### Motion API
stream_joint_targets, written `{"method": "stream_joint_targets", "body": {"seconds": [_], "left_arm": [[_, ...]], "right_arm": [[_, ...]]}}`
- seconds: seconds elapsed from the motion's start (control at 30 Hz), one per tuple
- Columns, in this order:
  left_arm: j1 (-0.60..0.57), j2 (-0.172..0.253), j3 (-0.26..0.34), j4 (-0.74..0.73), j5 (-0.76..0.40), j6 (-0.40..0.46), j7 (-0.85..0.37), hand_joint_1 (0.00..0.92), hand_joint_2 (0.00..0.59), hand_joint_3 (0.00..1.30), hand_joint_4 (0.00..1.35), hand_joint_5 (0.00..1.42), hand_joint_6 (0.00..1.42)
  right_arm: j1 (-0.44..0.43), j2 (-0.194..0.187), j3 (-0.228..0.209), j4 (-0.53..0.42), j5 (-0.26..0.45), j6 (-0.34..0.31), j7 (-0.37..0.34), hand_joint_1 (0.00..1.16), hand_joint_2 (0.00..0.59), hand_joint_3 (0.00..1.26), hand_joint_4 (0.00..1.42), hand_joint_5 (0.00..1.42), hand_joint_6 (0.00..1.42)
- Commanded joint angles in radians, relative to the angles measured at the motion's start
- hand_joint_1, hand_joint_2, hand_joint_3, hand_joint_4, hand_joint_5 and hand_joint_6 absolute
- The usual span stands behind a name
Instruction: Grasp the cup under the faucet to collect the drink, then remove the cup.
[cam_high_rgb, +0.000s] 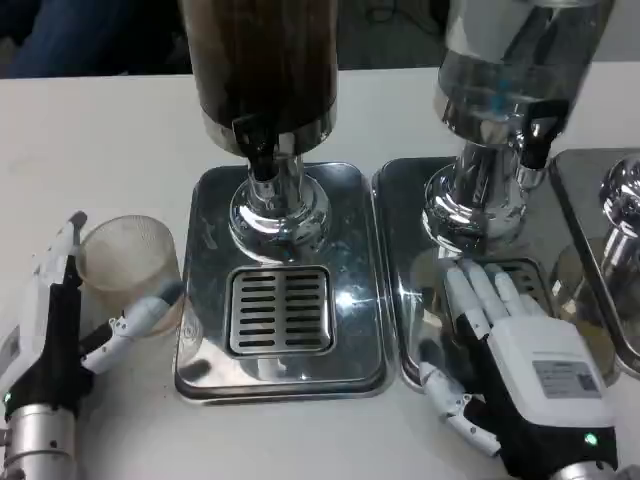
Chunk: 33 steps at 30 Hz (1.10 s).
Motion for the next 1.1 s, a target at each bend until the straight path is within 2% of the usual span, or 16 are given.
{"method": "stream_joint_targets", "body": {"seconds": [0.03,0.2,0.37,0.47,0.57,0.77,0.9,0.97,1.1], "left_arm": [[-0.028,0.005,-0.018,0.009,0.008,-0.014,-0.025,0.280,0.027,0.00,0.00,0.07,0.07],[-0.035,0.007,-0.018,0.017,0.001,-0.011,-0.044,0.367,0.039,0.00,0.00,0.14,0.14],[-0.045,0.011,-0.016,0.025,-0.012,-0.012,-0.072,0.383,0.039,0.00,0.00,0.24,0.25],[-0.051,0.009,-0.022,0.026,-0.010,-0.010,-0.071,0.386,0.039,0.04,0.05,0.32,0.37],[-0.057,0.007,-0.028,0.026,-0.005,-0.006,-0.068,0.395,0.040,0.12,0.15,0.41,0.50],[-0.068,0.007,-0.047,0.028,0.015,0.014,-0.032,0.462,0.055,0.31,0.38,0.68,0.88],[-0.072,0.008,-0.056,0.032,0.019,0.020,-0.013,0.523,0.058,0.50,0.64,0.87,1.06],[-0.073,0.009,-0.063,0.030,0.026,0.023,0.009,0.548,0.055,0.58,0.72,0.92,1.10],[-0.071,0.010,-0.068,0.028,0.035,0.026,0.047,0.587,0.035,0.66,0.81,0.97,1.14]], "right_arm": [[0.010,0.004,-0.010,-0.021,0.000,0.006,0.002,0.00,0.487,0.01,0.00,0.00,0.11],[0.012,0.007,-0.013,-0.023,0.006,0.005,0.003,0.00,0.486,0.02,0.00,0.00,0.14],[0.017,0.015,-0.015,-0.022,0.011,0.006,0.003,0.00,0.495,0.02,0.00,0.00,0.17],[0.020,0.021,-0.018,-0.024,0.011,0.009,0.001,0.00,0.499,0.02,0.00,0.00,0.18],[0.024,0.026,-0.020,-0.025,0.011,0.011,0.002,0.00,0.503,0.02,0.00,0.00,0.19],[0.029,0.034,-0.024,-0.026,0.010,0.011,0.000,0.00,0.503,0.02,0.00,0.00,0.20],[0.031,0.039,-0.027,-0.027,0.011,0.009,-0.001,0.00,0.503,0.02,0.00,0.00,0.21],[0.031,0.040,-0.027,-0.027,0.011,0.008,-0.001,0.00,0.503,0.02,0.00,0.00,0.21],[0.031,0.043,-0.027,-0.026,0.014,0.009,0.002,0.00,0.503,0.02,0.00,0.00,0.21]]}}
